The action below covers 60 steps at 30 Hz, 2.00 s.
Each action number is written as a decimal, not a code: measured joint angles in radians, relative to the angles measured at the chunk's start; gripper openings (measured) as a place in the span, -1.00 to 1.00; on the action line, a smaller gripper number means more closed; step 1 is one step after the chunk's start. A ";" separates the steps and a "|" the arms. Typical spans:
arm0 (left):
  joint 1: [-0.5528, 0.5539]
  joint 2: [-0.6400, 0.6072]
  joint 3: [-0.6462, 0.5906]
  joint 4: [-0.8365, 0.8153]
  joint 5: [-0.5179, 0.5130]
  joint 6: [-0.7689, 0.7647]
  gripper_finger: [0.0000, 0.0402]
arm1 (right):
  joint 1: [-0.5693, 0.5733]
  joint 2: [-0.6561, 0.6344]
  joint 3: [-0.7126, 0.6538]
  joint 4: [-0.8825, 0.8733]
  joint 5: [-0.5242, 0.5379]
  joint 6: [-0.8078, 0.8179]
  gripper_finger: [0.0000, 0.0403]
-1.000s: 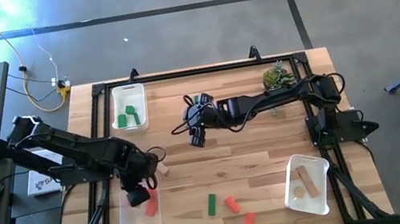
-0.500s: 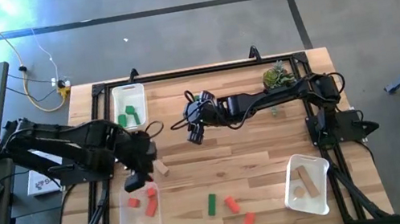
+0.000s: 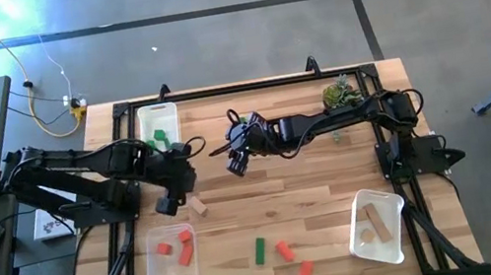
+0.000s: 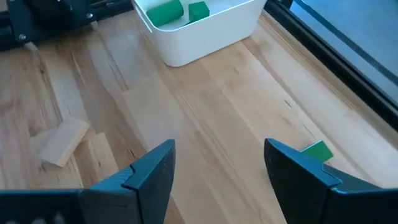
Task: Sort & place blocks by color
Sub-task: Put the brown block into the bottom white bin
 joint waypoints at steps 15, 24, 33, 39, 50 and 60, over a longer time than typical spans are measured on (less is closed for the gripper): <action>0.036 0.204 0.000 -0.022 -0.032 0.239 -0.22 | 0.001 0.000 0.000 0.000 0.003 0.061 0.15; 0.035 0.301 0.000 -0.032 0.012 0.164 -0.22 | 0.000 0.000 0.000 -0.090 0.048 0.137 0.15; 0.035 0.426 -0.001 -0.116 0.013 0.179 -0.22 | 0.000 0.001 0.000 -0.166 0.047 0.139 0.15; 0.025 0.451 -0.001 -0.081 0.099 0.205 -0.22 | 0.000 0.002 0.000 -0.167 0.045 0.158 0.15; -0.037 0.495 -0.001 -0.014 0.128 0.232 -0.22 | 0.002 0.002 0.000 -0.192 0.046 0.159 0.15; -0.059 0.577 -0.001 -0.027 0.100 0.226 0.01 | 0.005 0.000 0.000 -0.197 0.035 0.166 0.15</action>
